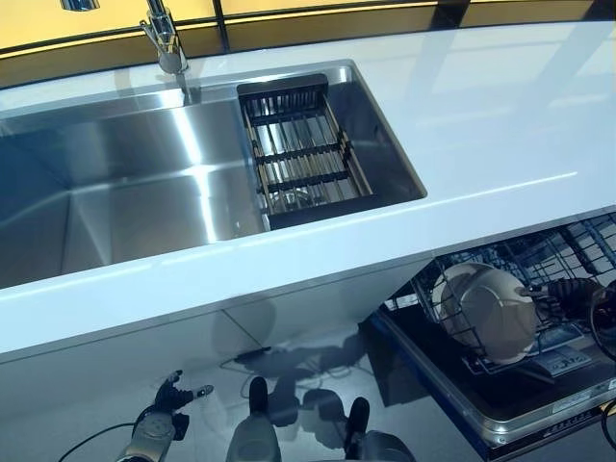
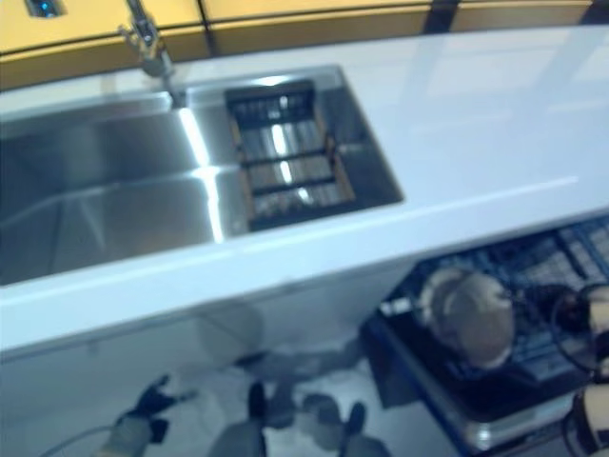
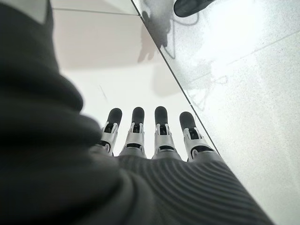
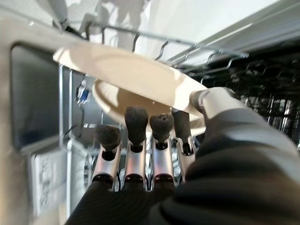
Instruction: Take plates into dishwasher
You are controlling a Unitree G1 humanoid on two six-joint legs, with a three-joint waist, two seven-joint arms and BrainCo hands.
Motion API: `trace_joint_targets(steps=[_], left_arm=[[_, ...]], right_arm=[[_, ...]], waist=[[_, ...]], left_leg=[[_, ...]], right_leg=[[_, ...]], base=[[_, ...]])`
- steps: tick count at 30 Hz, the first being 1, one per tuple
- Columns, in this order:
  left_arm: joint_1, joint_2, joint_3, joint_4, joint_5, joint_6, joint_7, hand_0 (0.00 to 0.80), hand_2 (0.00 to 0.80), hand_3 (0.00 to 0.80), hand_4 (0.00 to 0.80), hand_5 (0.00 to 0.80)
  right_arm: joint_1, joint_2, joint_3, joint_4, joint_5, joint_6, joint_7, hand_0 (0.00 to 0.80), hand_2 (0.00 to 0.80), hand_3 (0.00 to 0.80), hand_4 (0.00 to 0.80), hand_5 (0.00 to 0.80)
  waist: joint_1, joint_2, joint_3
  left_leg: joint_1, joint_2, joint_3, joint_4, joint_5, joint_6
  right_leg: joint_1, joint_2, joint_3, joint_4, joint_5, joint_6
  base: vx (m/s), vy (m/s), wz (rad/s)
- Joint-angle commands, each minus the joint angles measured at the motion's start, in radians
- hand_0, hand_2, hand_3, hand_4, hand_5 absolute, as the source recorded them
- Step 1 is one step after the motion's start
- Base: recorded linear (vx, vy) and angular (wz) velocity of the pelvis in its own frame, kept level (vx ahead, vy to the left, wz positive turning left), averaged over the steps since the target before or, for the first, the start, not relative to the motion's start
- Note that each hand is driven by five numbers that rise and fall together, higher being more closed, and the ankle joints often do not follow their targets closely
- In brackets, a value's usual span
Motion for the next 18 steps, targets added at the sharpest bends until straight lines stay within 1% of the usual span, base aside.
trace_joint_targets(steps=[1, 10, 18], left_arm=[[-0.029, 0.053, -0.037, 0.001, -0.037, -0.012, 0.005, 0.0, 0.0, 0.0, 0.0, 0.0], [-0.017, 0.048, -0.036, 0.009, -0.04, -0.024, 0.005, 0.0, 0.0, 0.0, 0.0, 0.0], [-0.006, 0.041, -0.033, 0.023, -0.042, -0.032, 0.002, 0.0, 0.0, 0.0, 0.0, 0.0]], right_arm=[[-0.029, -0.101, 0.009, -0.009, -0.025, -0.003, -0.058, 0.0, 0.0, 0.0, 0.0, 0.0], [-0.025, -0.138, -0.014, -0.016, -0.026, 0.022, -0.099, 0.0, 0.0, 0.0, 0.0, 0.0], [-0.014, -0.172, -0.039, -0.028, -0.023, 0.017, -0.101, 0.0, 0.0, 0.0, 0.0, 0.0]], waist=[[0.009, -0.048, -0.021], [-0.001, -0.06, -0.032], [-0.014, -0.075, -0.058]], left_leg=[[0.043, -0.009, -0.022, -0.003, -0.075, 0.007], [0.052, -0.003, -0.011, -0.003, -0.079, 0.005], [0.068, 0.005, 0.007, -0.003, -0.086, 0.005]], right_leg=[[0.0, -0.034, 0.047, 0.05, -0.039, 0.04], [0.007, -0.028, 0.057, 0.042, -0.039, 0.041], [0.018, -0.022, 0.069, 0.033, -0.039, 0.042]], base=[[0.0, 0.0, 0.0], [0.0, 0.0, 0.0], [0.017, 0.021, -0.05]])
